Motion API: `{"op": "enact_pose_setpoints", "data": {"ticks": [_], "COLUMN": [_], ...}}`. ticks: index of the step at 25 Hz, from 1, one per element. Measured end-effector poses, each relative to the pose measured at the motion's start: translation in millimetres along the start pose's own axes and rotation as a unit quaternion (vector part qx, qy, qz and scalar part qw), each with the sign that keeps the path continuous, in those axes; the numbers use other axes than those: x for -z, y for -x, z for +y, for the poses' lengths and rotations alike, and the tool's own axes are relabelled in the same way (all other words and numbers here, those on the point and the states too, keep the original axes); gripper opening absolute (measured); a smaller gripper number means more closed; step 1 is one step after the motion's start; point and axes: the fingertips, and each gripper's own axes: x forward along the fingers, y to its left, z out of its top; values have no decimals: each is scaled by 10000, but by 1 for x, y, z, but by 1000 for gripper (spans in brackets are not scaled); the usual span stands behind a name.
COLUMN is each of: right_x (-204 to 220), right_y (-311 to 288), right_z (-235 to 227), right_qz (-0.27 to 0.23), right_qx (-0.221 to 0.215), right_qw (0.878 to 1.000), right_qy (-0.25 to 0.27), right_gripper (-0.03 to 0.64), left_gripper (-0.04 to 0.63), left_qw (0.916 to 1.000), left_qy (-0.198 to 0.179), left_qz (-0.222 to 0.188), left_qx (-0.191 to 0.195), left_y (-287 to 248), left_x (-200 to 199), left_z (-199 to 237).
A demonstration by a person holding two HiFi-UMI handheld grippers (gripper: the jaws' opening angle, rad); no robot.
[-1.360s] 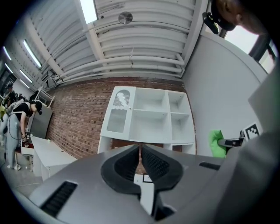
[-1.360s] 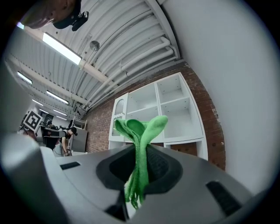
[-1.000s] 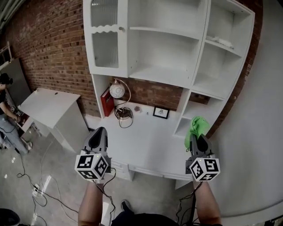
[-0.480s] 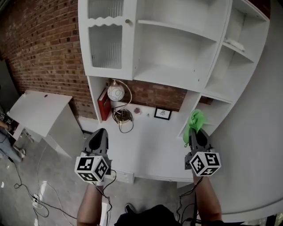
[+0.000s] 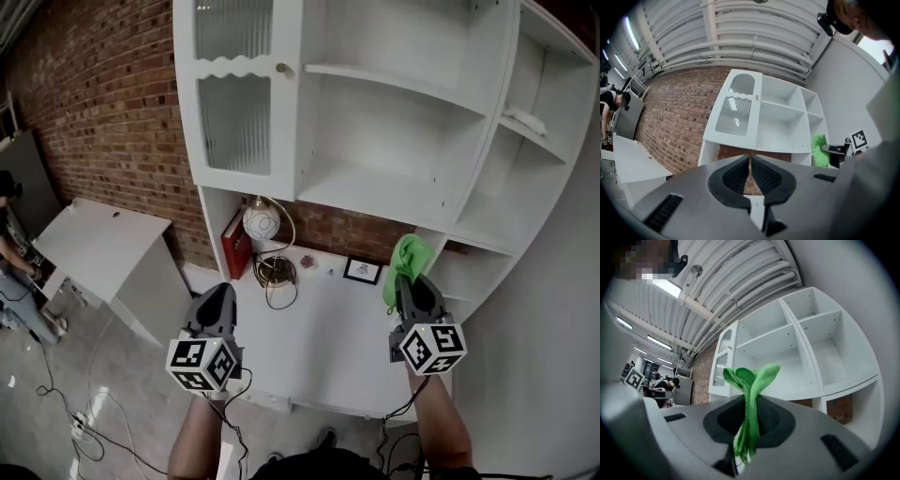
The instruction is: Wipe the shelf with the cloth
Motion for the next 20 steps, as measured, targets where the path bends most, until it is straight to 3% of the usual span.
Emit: {"op": "enact_pose_setpoints", "data": {"ticks": [5,11,16,20], "right_x": [-12,-8,-11,-26], "right_y": [-35,-58,-75,-92], "right_z": [-15,-31,-46,-54], "right_qz": [-181,-110,-85,-174], "right_qx": [-408,-863,-809,-587], "right_qw": [9990,9962,9966,9977], "right_qy": [-72,80,123,279], "right_gripper": [46,46,46,46], "left_gripper": [20,20,20,20], "left_qw": [9996,9991,9993,9998], "left_qy": [-170,-260,-221,-208], "left_qz": [-149,-79,-42,-67], "left_qx": [-161,-338,-293,7], "left_y": [-29,-55,-80,-110], "left_x": [-16,-7,-1,-3], "left_z": [-14,-22,-16,-9]}}
